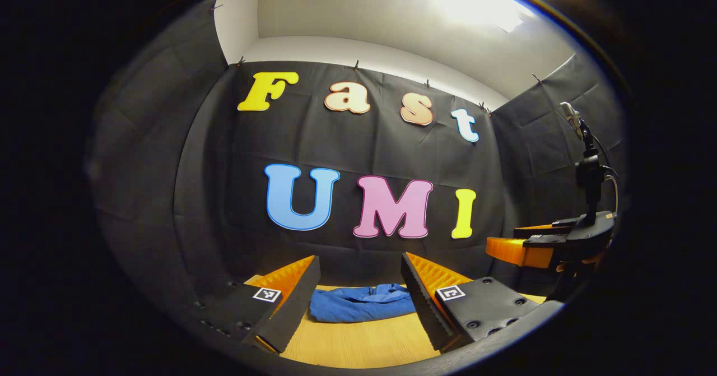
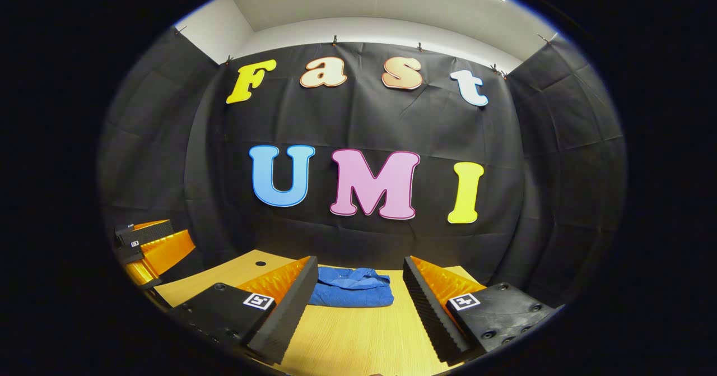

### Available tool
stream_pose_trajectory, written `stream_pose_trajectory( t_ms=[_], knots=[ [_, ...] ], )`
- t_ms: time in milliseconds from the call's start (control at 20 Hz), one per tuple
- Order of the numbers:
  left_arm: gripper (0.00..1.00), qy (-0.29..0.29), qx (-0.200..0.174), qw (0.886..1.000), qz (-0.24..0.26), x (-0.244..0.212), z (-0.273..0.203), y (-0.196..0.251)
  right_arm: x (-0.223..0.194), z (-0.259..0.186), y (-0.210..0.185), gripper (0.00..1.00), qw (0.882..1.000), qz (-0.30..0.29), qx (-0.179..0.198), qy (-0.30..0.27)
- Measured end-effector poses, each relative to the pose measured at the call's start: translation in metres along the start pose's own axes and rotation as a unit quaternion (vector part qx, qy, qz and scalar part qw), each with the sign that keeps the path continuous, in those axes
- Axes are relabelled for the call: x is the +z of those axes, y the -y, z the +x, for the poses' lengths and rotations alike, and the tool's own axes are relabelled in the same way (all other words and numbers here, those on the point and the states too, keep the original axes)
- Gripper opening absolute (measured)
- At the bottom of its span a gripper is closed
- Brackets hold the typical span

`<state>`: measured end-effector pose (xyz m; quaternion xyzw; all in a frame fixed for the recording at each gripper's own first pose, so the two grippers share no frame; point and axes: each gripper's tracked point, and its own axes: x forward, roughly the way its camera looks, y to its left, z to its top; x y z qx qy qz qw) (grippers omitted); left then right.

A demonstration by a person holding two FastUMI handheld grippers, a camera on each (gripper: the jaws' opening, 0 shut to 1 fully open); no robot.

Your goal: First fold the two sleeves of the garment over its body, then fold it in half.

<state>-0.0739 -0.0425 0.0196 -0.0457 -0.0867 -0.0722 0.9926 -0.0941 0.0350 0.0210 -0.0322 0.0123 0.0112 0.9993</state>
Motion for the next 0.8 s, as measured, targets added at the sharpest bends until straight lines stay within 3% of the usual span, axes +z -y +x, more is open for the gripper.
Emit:
stream_pose_trajectory(
  t_ms=[350, 800],
  knots=[
    [0.83, -0.010, -0.013, 1.000, -0.002, 0.003, -0.012, 0.007, -0.008, -0.009, 0.007, 0.96, 1.000, -0.003, -0.006, -0.010],
    [0.82, -0.007, 0.000, 1.000, 0.011, 0.005, -0.016, 0.001, -0.016, -0.013, 0.010, 0.96, 1.000, 0.001, -0.011, -0.018]
  ],
)
